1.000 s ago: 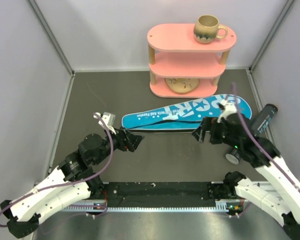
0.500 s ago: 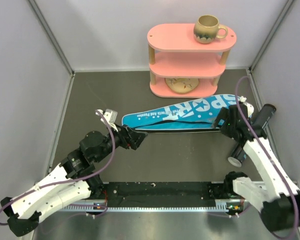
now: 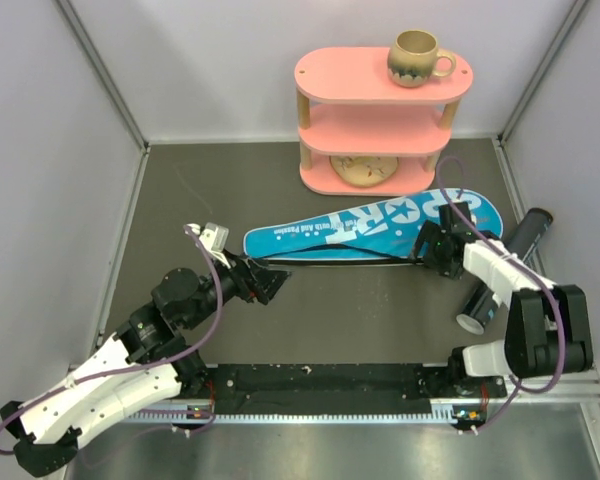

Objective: Pack up the badminton gear

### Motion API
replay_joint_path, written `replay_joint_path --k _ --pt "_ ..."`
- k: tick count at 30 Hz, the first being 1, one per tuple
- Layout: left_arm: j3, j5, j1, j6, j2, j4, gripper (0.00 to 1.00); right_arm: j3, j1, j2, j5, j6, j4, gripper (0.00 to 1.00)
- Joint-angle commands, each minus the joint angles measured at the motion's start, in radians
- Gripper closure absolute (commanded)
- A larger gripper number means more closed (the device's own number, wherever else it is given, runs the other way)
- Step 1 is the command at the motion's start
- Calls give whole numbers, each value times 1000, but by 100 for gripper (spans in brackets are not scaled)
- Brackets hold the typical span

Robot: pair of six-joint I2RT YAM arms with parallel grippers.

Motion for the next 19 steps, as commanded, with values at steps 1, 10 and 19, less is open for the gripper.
replay_joint_path --k 1,10,19 --pt "27 -23 5 24 -17 4 14 46 104 -199 39 -16 -123 15" --pt "52 -59 4 50 -72 43 13 209 155 -780 -160 -56 -278 1" --pt "20 -85 5 61 -188 114 8 238 157 -1113 -195 -157 -264 1"
